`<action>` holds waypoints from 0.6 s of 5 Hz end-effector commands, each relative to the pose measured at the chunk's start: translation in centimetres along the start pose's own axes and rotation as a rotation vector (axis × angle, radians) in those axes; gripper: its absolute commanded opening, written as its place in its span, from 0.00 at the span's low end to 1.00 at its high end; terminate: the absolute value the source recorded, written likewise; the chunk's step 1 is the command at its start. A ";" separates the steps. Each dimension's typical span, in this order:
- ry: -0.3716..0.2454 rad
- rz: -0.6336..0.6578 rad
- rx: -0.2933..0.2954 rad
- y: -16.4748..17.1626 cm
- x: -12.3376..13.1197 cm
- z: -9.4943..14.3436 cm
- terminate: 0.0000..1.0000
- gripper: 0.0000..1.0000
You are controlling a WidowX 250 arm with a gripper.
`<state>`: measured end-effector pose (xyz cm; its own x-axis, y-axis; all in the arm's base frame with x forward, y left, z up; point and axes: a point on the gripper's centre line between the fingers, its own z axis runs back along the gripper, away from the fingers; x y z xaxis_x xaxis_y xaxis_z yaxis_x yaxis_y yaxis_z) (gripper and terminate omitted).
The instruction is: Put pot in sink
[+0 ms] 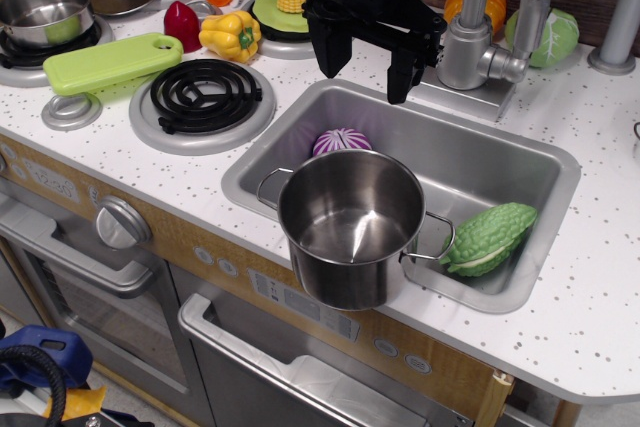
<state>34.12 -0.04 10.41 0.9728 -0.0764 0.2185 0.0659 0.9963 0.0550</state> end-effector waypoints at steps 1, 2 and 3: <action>0.000 0.000 0.000 0.0 0.0 0.0 0.00 1.00; 0.000 -0.125 0.039 -0.1 -0.7 0.8 0.00 1.00; -0.006 -0.246 0.080 0.1 -1.7 1.0 0.00 1.00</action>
<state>31.23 0.33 9.24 0.9257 -0.3524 0.1375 0.3270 0.9282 0.1774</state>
